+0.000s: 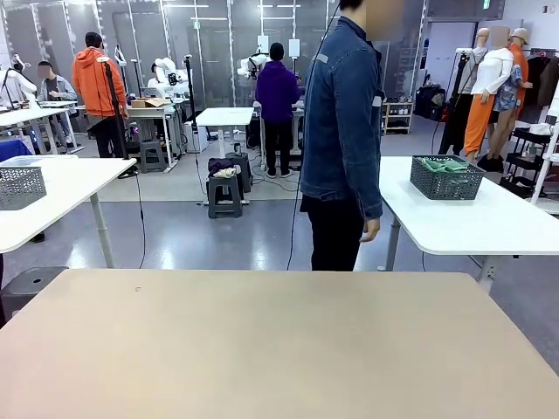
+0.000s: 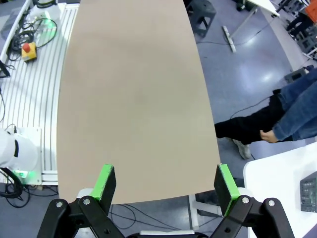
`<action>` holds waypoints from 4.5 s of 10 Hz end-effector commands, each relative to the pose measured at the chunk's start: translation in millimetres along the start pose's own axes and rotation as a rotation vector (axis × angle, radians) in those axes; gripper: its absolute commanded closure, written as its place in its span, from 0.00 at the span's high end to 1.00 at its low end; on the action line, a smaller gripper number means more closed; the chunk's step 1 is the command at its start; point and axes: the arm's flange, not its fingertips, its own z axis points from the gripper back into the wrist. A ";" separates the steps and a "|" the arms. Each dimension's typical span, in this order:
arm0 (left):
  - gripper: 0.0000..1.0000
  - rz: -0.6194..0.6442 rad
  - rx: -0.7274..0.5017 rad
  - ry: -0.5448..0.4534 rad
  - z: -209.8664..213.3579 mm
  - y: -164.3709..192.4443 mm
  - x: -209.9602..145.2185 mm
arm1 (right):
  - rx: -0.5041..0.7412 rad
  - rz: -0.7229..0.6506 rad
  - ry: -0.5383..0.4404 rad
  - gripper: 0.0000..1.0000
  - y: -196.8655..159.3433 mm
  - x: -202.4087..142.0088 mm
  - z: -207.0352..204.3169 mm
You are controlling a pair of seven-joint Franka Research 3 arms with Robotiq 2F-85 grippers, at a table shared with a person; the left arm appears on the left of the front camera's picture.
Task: Fold the towels and place them in the basket.
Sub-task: When a person lays out a Towel with hook on the table, fold it in half twice.
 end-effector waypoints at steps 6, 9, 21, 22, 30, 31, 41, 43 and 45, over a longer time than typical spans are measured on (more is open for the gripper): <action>1.00 0.040 -0.025 -0.003 -14.7 -24.5 7.4 | 0.070 -0.081 -0.002 1.00 9.0 8.6 -5.3; 1.00 0.016 -0.028 -0.009 -7.1 -12.2 2.5 | 0.059 -0.045 0.004 1.00 8.8 1.5 -4.3; 1.00 0.107 -0.055 -0.083 -7.1 -8.4 1.3 | 0.105 -0.165 -0.058 1.00 5.3 -0.1 -1.5; 1.00 0.121 -0.057 -0.095 -7.3 -8.7 2.8 | 0.102 -0.209 -0.065 1.00 4.6 -0.6 -0.6; 1.00 0.136 -0.047 -0.089 -7.7 -8.0 -9.8 | 0.098 -0.294 -0.072 1.00 6.0 -6.0 -0.7; 1.00 0.136 -0.047 -0.089 -7.7 -8.0 -9.8 | 0.098 -0.294 -0.072 1.00 6.0 -6.0 -0.7; 1.00 0.136 -0.047 -0.089 -7.7 -8.0 -9.8 | 0.098 -0.294 -0.072 1.00 6.0 -6.0 -0.7; 1.00 0.136 -0.047 -0.089 -7.7 -8.0 -9.8 | 0.098 -0.294 -0.072 1.00 6.0 -6.0 -0.7; 1.00 0.136 -0.047 -0.089 -7.7 -8.0 -9.8 | 0.098 -0.294 -0.072 1.00 6.0 -6.0 -0.7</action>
